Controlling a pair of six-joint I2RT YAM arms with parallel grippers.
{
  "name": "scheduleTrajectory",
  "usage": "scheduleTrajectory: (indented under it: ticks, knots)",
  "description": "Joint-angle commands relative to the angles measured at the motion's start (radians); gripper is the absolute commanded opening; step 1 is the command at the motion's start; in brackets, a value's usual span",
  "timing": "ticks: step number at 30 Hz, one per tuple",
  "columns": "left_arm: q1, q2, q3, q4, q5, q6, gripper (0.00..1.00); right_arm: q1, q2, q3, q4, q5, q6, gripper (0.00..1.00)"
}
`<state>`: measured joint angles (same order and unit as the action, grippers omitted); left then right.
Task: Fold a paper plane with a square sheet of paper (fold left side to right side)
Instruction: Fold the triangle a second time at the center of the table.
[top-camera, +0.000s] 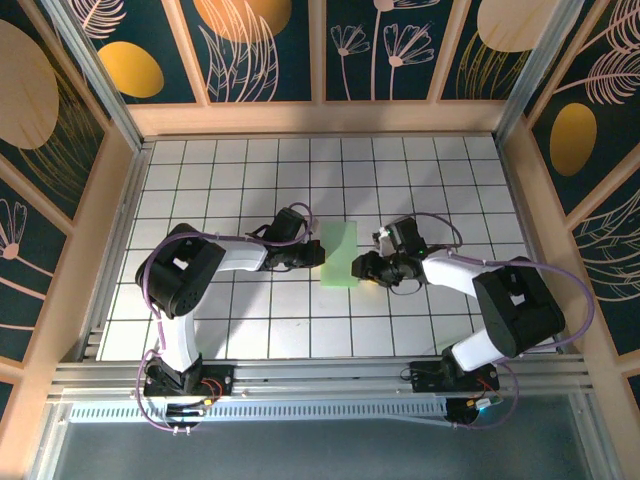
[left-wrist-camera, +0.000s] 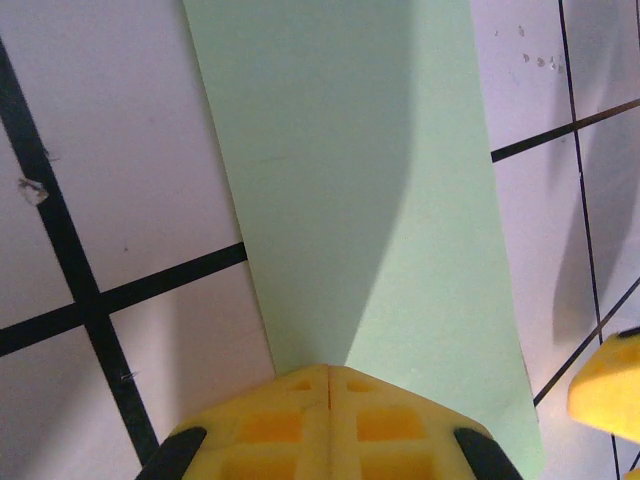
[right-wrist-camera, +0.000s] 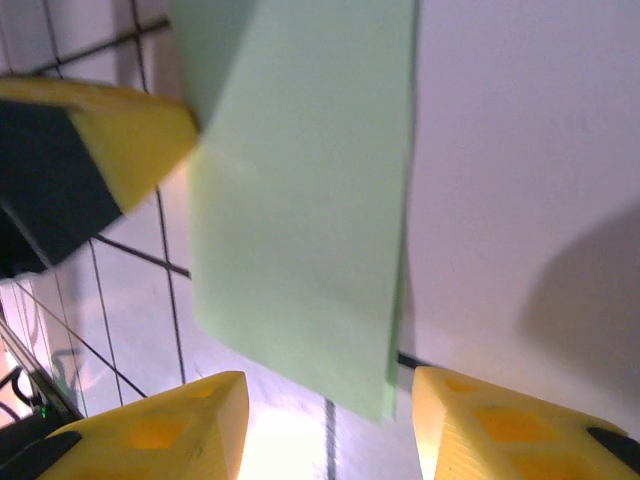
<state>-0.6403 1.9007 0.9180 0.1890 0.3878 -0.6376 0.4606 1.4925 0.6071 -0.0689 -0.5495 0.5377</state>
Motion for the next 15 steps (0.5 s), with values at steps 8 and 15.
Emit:
scheduleTrajectory:
  ticks: [8, 15]
  knots:
    - [-0.009, 0.028, -0.033, -0.06, -0.057, -0.009, 0.0, 0.02, 0.029, -0.039, 0.071, -0.072, 0.077, 0.42]
    - [-0.009, 0.026, -0.034, -0.066, -0.062, -0.007, 0.0, 0.025, 0.055, -0.038, 0.093, -0.075, 0.091, 0.41]
